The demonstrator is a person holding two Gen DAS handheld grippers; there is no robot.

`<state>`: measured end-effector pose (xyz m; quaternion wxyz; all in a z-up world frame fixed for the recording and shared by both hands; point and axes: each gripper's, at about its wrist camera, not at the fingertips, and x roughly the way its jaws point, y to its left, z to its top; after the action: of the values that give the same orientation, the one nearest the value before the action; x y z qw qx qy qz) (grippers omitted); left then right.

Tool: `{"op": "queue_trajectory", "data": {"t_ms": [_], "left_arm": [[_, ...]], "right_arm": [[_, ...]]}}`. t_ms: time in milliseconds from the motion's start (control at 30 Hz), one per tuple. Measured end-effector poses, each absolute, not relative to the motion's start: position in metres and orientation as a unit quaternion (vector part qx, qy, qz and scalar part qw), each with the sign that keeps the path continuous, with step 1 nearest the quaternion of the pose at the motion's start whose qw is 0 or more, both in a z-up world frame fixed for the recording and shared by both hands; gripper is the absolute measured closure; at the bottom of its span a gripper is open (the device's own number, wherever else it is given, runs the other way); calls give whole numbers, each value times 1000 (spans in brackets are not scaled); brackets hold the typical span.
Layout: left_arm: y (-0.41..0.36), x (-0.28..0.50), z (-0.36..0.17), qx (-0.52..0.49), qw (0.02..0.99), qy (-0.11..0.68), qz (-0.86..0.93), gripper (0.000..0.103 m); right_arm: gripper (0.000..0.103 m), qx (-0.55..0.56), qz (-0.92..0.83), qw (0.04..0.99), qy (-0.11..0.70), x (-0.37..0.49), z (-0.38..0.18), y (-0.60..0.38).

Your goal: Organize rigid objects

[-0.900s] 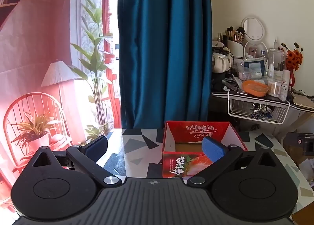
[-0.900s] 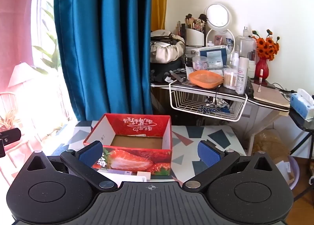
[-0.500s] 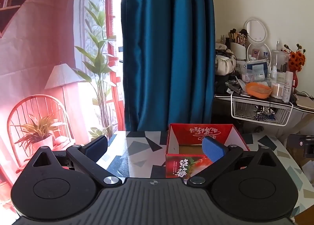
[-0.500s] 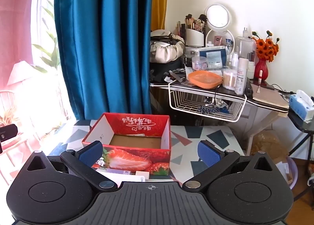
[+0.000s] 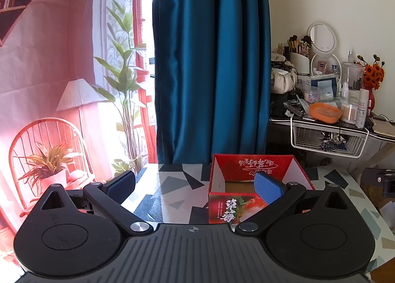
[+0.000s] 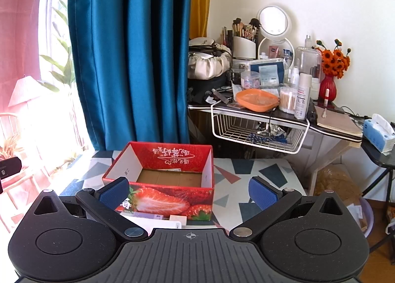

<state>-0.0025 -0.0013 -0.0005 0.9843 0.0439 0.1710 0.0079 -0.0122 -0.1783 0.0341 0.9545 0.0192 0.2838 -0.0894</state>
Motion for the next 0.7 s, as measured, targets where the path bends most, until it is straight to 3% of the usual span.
{"op": "queue_trajectory", "data": {"t_ms": [700], "left_arm": [[-2,-3,0,42,984,172,6,0]], "right_arm": [[0,18,-91,955,283,-13,35,-178]]}}
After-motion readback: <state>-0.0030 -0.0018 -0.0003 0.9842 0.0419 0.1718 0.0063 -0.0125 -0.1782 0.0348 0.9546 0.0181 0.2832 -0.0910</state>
